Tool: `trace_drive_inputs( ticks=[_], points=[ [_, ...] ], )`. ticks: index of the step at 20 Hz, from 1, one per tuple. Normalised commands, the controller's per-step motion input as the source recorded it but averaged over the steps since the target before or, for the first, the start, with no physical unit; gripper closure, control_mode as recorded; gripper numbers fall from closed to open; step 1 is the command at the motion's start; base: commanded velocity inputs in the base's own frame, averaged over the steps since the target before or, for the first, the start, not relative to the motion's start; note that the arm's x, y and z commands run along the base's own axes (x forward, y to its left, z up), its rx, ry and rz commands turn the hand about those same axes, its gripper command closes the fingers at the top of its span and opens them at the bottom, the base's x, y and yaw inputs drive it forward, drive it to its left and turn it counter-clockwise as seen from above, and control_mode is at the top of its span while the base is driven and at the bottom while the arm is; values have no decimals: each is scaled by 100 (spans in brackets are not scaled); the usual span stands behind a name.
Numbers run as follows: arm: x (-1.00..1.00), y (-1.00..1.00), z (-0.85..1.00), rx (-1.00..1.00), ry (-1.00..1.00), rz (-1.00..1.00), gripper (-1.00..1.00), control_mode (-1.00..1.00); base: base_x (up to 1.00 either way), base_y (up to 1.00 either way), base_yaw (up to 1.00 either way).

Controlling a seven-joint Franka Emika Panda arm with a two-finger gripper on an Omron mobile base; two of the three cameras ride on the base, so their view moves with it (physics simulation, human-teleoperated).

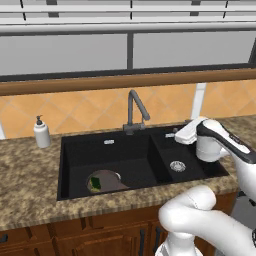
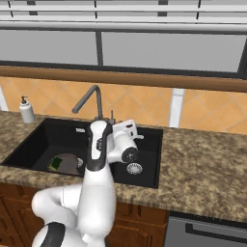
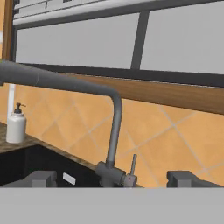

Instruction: Pick the pan and sponge and place them into the sink. Then turn on the water.

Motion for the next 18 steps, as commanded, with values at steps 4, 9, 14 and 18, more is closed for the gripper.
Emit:
trace_drive_inputs(
  ticks=[4, 9, 14, 18],
  points=[
    [65, 1, -6, 3, 2, 5, -100, -100, 0, 0, 0],
    [41, 11, -22, 1, 0, 0, -100, -100, 0, 0, 0],
    [61, 21, -22, 0, 0, 0, -100, -100, 0, 0, 0],
    [62, 8, -20, 0, 0, 0, -100, -100, 0, 0, 0]
  ],
)
